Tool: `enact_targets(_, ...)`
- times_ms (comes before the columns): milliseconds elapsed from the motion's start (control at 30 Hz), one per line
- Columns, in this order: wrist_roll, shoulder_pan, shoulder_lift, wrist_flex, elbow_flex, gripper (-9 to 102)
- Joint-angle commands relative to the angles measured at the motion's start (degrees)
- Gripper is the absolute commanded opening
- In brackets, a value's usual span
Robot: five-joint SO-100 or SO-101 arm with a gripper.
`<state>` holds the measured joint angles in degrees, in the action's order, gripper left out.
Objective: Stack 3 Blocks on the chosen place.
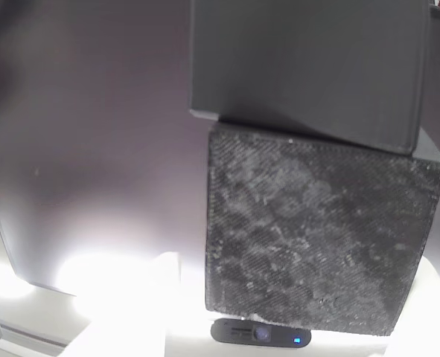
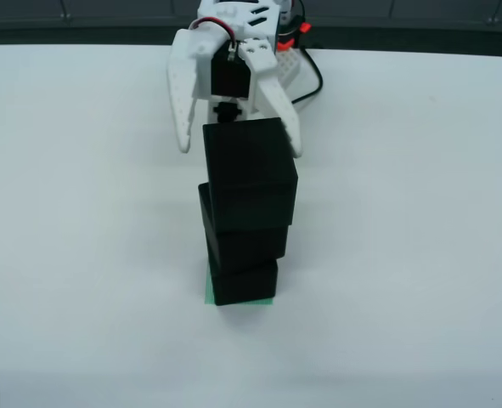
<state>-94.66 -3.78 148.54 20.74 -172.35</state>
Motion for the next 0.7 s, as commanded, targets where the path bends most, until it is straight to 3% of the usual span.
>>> enact_targets(0, 0.35, -0.53, 2.46, 1.32, -0.26, 37)
enact_targets(300, 1.05, 0.26, 8.7, -9.14, -0.26, 37)
enact_targets(667, 6.15, 0.7, 22.76, -45.53, 10.9, 30)
